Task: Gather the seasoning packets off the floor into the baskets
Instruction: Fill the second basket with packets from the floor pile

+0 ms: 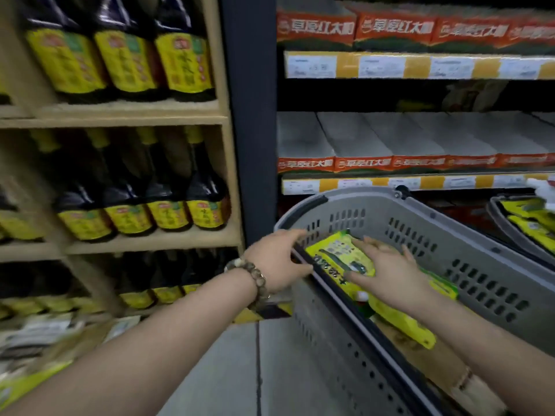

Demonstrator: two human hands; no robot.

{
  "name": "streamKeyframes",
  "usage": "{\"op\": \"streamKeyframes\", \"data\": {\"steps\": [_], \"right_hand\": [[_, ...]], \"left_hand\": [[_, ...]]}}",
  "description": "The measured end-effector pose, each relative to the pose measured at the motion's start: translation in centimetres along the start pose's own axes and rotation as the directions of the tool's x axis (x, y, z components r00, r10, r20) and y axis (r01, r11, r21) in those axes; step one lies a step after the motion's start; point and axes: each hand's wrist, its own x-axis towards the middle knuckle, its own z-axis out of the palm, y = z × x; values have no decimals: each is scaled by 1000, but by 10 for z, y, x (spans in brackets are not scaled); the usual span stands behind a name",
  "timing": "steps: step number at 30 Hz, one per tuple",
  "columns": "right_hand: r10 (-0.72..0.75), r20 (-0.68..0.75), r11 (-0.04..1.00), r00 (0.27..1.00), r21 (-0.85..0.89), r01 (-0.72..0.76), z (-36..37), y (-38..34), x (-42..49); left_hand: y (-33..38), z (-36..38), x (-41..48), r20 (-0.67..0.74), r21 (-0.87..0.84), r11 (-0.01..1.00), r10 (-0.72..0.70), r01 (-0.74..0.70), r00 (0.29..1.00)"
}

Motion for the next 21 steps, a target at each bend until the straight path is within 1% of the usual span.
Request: {"op": "streamKeyframes", "data": {"steps": [2,4,7,10,12,15,18,21], "right_hand": [[-119,-36,992,992,26,120,-9,-48,-9],[-260,-42,964,965,41,261,-7,-99,-16],[-411,76,911,909,84,405,16,-178,-26],[-525,155,850,837,56,523,60,-251,-34],[-553,221,831,804,72,552,100,-295,-38],[-565,312,814,764,59,578,165,-351,-49],[-546,409,816,731,61,575,227,-390,-59],[-513,482,832,711,73,551,276,-417,-70]], "left_hand": [[-32,-14,-37,-28,-32,996,-78,78,997],[-68,-27,-76,-69,-70,982,-179,175,981],[-127,-38,-143,-152,-125,937,-343,326,927],[-183,-40,-218,-211,-214,867,-490,449,846],[-217,-34,-268,-232,-216,821,-569,529,789],[-263,-15,-334,-202,-234,716,-698,658,688],[-301,11,-386,-171,-272,604,-796,749,580],[-330,36,-424,-157,-283,508,-861,813,484]]}}
